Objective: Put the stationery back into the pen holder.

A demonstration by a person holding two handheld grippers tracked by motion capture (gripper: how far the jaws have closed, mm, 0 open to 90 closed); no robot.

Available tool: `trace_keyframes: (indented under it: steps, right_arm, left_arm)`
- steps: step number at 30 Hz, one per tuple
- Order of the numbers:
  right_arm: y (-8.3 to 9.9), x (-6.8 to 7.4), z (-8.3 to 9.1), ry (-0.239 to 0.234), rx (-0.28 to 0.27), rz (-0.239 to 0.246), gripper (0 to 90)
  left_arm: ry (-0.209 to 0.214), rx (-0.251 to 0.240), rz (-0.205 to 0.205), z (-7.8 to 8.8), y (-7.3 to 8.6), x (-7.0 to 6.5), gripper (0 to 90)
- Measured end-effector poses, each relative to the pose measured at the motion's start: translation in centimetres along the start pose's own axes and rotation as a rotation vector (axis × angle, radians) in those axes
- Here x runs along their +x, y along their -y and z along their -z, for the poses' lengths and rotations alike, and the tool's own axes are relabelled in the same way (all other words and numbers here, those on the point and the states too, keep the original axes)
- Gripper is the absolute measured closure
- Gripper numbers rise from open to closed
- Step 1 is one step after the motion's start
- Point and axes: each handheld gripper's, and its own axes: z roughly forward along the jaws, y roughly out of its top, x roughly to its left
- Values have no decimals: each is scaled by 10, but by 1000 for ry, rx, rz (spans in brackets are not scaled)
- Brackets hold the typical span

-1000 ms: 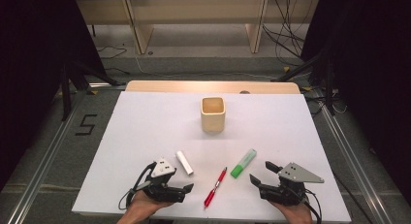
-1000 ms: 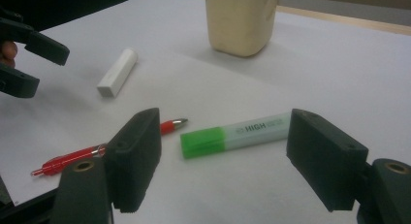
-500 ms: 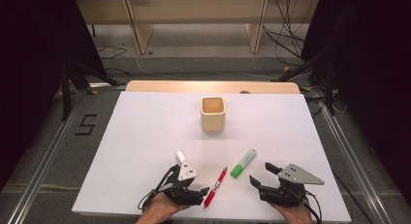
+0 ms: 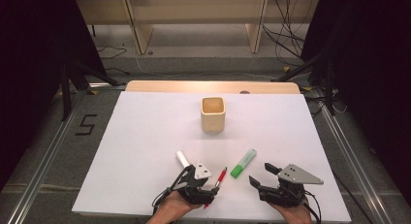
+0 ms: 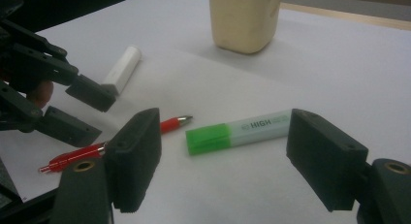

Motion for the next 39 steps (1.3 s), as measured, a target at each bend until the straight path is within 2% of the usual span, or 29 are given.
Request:
trace_keyframes:
  steps: [6, 13, 24, 31, 39]
  right_arm:
    - [0, 0, 0, -2, 0, 1, 292]
    - [0, 0, 0, -3, 0, -2, 292]
    - [0, 0, 1, -7, -5, -5, 294]
    - [0, 0, 0, -6, -2, -3, 298]
    - [0, 0, 0, -3, -3, -3, 303]
  left_arm:
    - [5, 34, -6, -10, -3, -4, 530]
    - [2, 53, 8, -13, -5, -6, 598]
    - [-29, 65, 28, -21, -6, -7, 648]
    - [-59, 66, 34, -22, -6, -10, 691]
    - [-85, 65, 60, -22, -6, -10, 750]
